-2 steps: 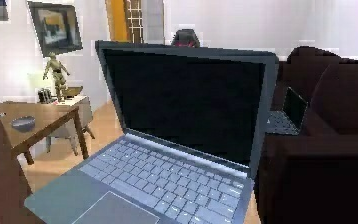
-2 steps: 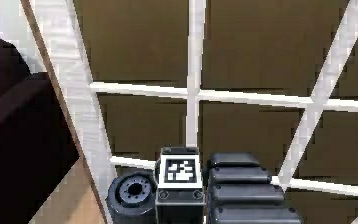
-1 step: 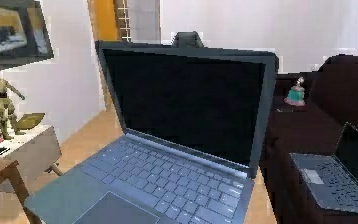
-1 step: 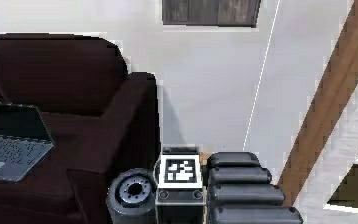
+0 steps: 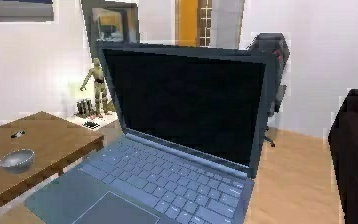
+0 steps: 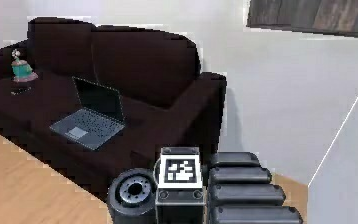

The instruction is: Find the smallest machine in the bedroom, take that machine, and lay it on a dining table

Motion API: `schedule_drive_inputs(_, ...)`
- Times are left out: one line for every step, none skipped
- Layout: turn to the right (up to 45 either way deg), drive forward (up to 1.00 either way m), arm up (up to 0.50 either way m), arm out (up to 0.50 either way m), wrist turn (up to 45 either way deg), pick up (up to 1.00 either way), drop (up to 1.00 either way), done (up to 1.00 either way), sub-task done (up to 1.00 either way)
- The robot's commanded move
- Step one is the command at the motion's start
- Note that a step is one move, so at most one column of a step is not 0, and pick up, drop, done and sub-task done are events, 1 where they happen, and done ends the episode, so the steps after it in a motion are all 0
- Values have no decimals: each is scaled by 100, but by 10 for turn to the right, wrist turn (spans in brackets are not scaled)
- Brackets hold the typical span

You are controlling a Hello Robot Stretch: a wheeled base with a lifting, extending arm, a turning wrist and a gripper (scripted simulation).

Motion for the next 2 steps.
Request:
schedule_drive_inputs(0,100,0,0,0,0,0,0,0)
schedule_drive_inputs(0,75,0,0,0,0,0,0,0)
